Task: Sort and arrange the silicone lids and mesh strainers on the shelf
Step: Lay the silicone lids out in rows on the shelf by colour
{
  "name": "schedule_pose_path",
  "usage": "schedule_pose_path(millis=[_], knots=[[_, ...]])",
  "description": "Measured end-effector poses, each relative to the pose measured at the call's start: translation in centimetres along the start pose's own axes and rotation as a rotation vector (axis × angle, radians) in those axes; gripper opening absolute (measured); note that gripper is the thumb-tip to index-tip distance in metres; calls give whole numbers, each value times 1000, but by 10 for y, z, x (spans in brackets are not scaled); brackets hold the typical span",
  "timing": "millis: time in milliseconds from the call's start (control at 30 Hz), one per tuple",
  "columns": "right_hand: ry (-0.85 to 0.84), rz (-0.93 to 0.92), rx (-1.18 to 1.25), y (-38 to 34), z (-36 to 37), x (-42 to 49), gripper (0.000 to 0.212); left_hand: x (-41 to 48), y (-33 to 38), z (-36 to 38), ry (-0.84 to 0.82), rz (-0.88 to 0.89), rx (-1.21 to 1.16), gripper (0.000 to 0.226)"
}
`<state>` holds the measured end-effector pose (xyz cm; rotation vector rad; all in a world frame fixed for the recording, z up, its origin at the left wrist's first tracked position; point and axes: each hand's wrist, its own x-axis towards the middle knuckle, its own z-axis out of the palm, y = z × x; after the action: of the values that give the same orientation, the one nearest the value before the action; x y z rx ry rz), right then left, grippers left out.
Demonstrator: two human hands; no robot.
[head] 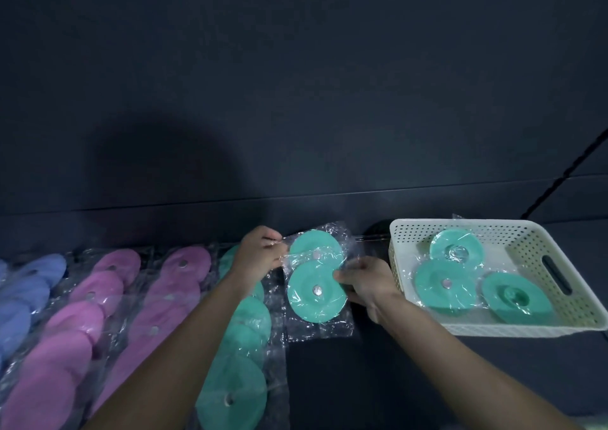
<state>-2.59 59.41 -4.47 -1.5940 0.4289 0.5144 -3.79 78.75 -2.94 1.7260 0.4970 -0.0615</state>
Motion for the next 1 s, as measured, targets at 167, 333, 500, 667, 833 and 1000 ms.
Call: schedule_pose_path(millis=[167,333,500,667,833,1000], knots=[[4,59,30,8,7,11,20,13,-4,-5,28,-6,-51,18],[33,69,41,10,20,15,20,22,-16,-10,87,21,-34,18],[55,65,29,13,29,18,19,22,-18,-16,71,71,107,20],[47,95,67,16,30,22,18,24,-22,-20,139,70,239,15],[16,157,206,11,33,23,15,25,-25,-21,129,86,374,14],[-5,186,286,13,34,24,16,29,-33,-19,82,18,361,24]])
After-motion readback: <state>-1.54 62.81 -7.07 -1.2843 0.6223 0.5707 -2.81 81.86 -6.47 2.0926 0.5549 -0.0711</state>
